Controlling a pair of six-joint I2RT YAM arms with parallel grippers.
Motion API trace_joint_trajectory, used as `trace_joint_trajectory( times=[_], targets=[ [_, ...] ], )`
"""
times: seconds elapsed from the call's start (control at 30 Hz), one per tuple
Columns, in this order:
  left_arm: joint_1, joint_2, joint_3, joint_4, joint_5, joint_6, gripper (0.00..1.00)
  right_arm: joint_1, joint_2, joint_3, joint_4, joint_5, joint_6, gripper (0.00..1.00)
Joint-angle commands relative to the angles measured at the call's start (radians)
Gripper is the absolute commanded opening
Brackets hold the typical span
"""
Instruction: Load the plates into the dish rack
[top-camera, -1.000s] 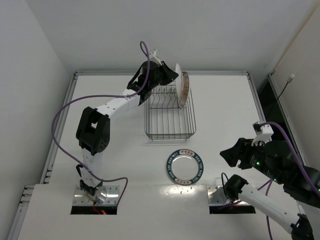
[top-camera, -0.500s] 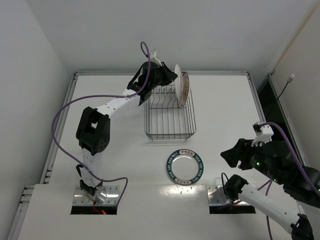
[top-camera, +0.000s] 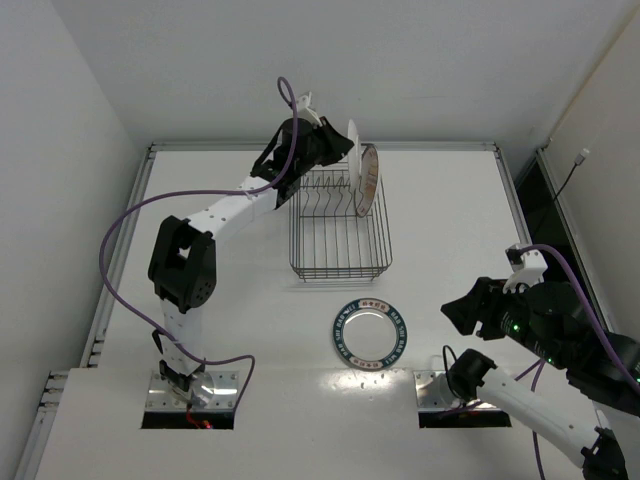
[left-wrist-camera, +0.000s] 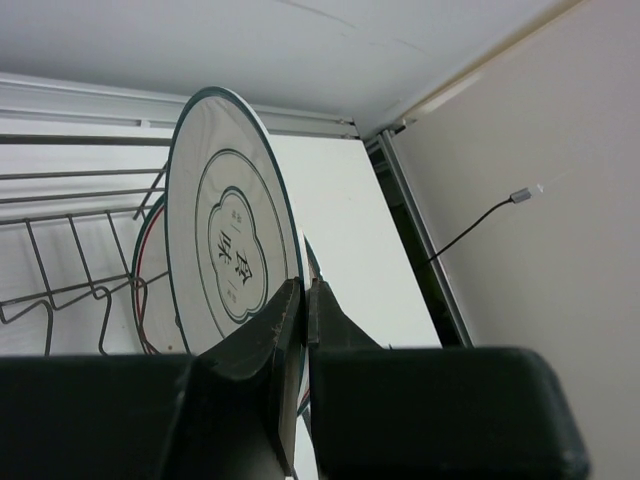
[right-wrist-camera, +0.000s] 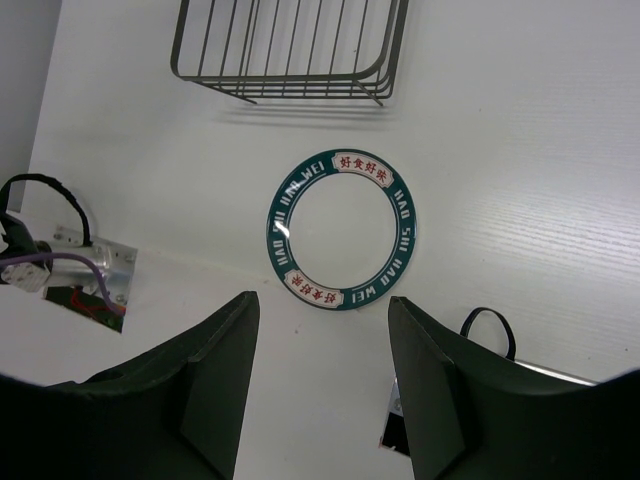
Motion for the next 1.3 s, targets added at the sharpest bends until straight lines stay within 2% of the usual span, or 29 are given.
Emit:
trace_joint_trajectory(
  times=[0.0, 0.43, 0.8, 0.97, 1.03, 1.2, 1.27],
  targets=[
    [-0.005, -0.094, 0.036, 0.085, -0.009, 0.014, 0.0, 0.0, 0.006, -0.003, 0.02, 0.008, 0.012, 0.52],
    [-0.023, -0.065, 0.007, 0.113, -0.009, -0.004, 0.0, 0.0, 0.006, -0.003, 0.011, 0.008, 0.012, 0.52],
    [-0.023, -0.065, -0.137, 0.113, -0.028, -0.013, 0.0, 0.0, -0.004, 0.006, -0.009, 0.008, 0.022, 0.52],
    [-0.023, -0.051, -0.126, 0.081, -0.028, 0.014, 0.0, 0.0, -0.014, 0.006, 0.0, 0.008, 0.022, 0.52],
    [-0.032, -0.033, -0.088, 0.035, -0.028, 0.026, 0.0, 0.0, -0.014, 0.006, 0.009, 0.008, 0.022, 0.55],
    [-0.055, -0.007, -0.057, -0.002, -0.039, 0.054, 0.1, 0.0, 0.016, -0.003, 0.029, 0.008, 0.022, 0.56],
    [-0.055, 0.004, -0.043, -0.014, -0.016, 0.054, 0.24, 0.0, 0.016, -0.038, 0.052, 0.008, 0.033, 0.56]
  ],
)
